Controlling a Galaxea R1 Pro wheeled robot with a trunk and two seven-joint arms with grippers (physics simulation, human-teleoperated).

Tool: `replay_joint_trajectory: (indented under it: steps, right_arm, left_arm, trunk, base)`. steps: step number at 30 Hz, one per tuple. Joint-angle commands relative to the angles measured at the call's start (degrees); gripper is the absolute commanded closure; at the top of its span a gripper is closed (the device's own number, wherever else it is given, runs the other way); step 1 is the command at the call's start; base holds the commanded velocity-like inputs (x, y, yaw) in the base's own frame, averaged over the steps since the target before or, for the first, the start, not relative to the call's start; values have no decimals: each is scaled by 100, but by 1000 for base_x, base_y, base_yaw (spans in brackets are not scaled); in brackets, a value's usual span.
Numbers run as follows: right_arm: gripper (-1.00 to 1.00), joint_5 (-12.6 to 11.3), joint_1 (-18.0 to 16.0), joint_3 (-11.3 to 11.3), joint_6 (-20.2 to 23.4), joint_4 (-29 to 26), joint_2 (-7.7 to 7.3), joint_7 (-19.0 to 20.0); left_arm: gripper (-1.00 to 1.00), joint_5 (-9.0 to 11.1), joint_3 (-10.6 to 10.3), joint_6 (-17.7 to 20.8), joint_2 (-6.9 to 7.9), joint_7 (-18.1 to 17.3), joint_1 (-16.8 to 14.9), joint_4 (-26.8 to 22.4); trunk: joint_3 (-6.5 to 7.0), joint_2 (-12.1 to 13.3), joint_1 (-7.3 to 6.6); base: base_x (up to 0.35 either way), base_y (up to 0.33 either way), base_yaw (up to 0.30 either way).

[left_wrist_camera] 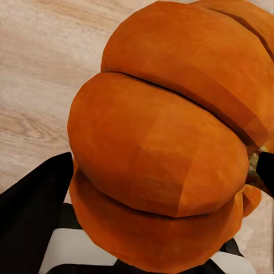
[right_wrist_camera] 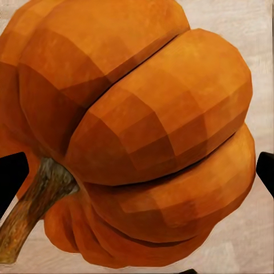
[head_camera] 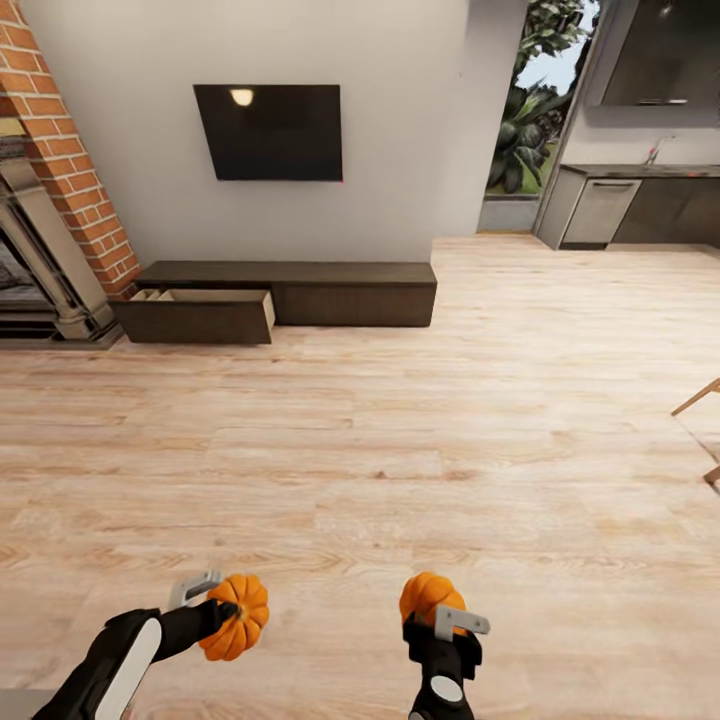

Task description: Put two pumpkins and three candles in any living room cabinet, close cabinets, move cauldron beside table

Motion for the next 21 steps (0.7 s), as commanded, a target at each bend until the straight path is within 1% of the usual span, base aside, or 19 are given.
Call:
replay_joint_trajectory:
  steps: [1,4,7,13,16,21]
  right_arm:
    - [100,7,31,3,-67,1,0,-1]
    - [100,5,67,5,-190,5,-6,-1]
    - [100,-2,116,8,-481,190,-10,1]
    - [100,-12,132,5,-820,548,3,7]
    - [100,-13,133,-4,-1085,826,38,10]
    - [100,-14,133,-22,-1285,1030,14,19]
  left_arm:
    - [100,-2,-41,-38,0,3,-1,57]
    - [100,-6,-111,-70,1,3,-1,100]
    - [100,-1,-140,-79,-19,7,-1,95]
    - [100,1,-151,-75,-61,-19,-1,52]
    - [100,2,-151,-73,-65,-16,-1,47]
    - [100,2,-151,-76,-66,-12,-1,45]
  trunk:
    - [10,0,0]
    - [39,0,0]
    - [68,0,0]
    - [125,0,0]
    - [154,0,0]
    - [201,0,0]
  base:
    - [19,0,1]
    - [10,0,0]
    - [56,0,0]
    - [45,0,0]
    - [4,0,0]
    - [0,0,0]
